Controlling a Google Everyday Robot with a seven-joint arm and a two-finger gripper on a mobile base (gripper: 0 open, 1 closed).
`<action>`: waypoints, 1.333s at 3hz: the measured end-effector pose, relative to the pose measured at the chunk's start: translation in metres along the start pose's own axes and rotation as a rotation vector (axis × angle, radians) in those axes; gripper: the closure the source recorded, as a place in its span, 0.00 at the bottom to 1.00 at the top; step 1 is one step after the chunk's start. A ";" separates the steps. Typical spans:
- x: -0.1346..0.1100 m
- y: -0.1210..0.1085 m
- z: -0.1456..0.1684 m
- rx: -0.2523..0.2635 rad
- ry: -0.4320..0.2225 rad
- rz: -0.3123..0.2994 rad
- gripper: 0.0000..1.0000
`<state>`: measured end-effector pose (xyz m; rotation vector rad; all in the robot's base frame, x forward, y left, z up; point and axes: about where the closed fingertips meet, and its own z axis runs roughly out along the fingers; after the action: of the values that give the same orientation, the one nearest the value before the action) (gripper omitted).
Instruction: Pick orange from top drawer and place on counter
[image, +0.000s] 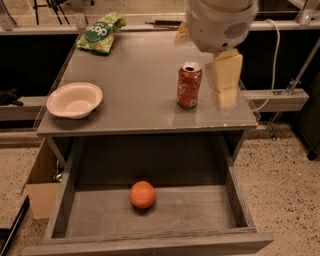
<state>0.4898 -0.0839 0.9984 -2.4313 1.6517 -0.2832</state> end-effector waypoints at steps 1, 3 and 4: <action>-0.007 -0.012 -0.003 0.042 -0.003 -0.011 0.00; -0.050 -0.023 0.018 -0.009 0.032 -0.205 0.00; -0.075 -0.001 0.048 -0.078 0.034 -0.351 0.00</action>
Offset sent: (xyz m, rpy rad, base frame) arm 0.0145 0.0390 0.0058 -0.0449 -0.0187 0.0950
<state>0.4762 -0.0109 0.9484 -2.7831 1.2609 -0.3159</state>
